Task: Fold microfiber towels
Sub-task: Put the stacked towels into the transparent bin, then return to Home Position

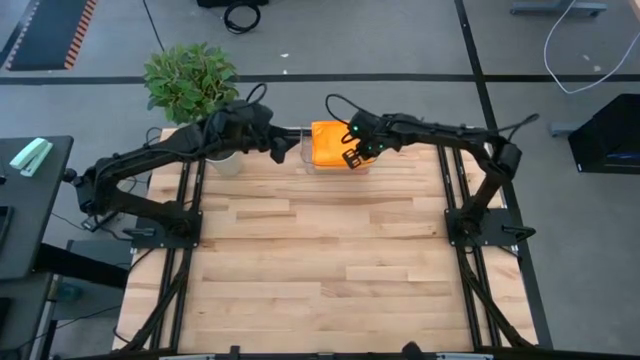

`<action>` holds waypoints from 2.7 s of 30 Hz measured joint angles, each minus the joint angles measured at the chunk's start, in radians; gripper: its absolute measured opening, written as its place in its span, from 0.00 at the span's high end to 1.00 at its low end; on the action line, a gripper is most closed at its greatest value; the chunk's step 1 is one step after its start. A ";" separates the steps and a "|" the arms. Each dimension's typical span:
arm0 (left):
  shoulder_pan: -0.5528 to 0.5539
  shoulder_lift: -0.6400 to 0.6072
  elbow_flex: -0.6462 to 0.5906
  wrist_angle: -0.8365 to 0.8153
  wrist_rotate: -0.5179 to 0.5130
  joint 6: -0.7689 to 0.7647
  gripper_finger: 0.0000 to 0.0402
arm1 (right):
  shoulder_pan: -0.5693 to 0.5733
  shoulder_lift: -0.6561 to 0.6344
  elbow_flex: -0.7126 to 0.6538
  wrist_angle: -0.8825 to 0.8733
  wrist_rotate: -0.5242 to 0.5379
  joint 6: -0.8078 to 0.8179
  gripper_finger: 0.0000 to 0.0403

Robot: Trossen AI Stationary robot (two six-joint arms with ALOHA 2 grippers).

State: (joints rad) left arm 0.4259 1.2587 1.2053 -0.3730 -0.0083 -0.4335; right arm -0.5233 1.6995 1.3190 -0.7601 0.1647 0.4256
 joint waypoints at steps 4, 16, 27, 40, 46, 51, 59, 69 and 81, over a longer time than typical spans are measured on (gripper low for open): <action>-0.031 0.000 0.000 -0.015 -0.035 -0.005 0.28 | -0.030 0.021 0.000 -0.006 0.006 -0.008 1.00; -0.117 -0.091 -0.001 -0.024 -0.127 0.033 0.28 | -0.064 -0.046 0.006 -0.105 -0.005 -0.047 1.00; -0.122 -0.109 -0.001 -0.031 -0.149 0.034 0.28 | 0.014 -0.015 -0.006 -0.082 -0.010 -0.037 1.00; -0.233 -0.241 -0.040 -0.062 -0.231 0.102 0.28 | 0.047 -0.157 -0.017 -0.193 0.041 -0.070 1.00; -0.303 -0.404 -0.195 0.008 -0.239 0.100 0.28 | 0.184 -0.374 -0.017 -0.138 -0.035 -0.073 1.00; -0.386 -0.566 -0.307 0.084 -0.239 0.105 0.28 | 0.402 -0.545 -0.043 -0.015 -0.026 -0.057 1.00; -0.451 -0.800 -0.494 0.092 -0.270 0.124 0.33 | 0.641 -0.762 -0.388 0.515 0.075 -0.043 1.00; -0.451 -0.988 -0.739 0.132 -0.277 0.050 0.47 | 0.650 -0.841 -0.873 1.054 0.083 0.085 1.00; -0.451 -1.082 -0.954 0.139 -0.276 -0.039 0.81 | 0.650 -0.891 -1.139 1.293 0.093 0.132 1.00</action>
State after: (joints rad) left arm -0.0250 0.1764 0.2514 -0.2340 -0.2843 -0.4721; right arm 0.1268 0.8084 0.1798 0.5326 0.2574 0.5577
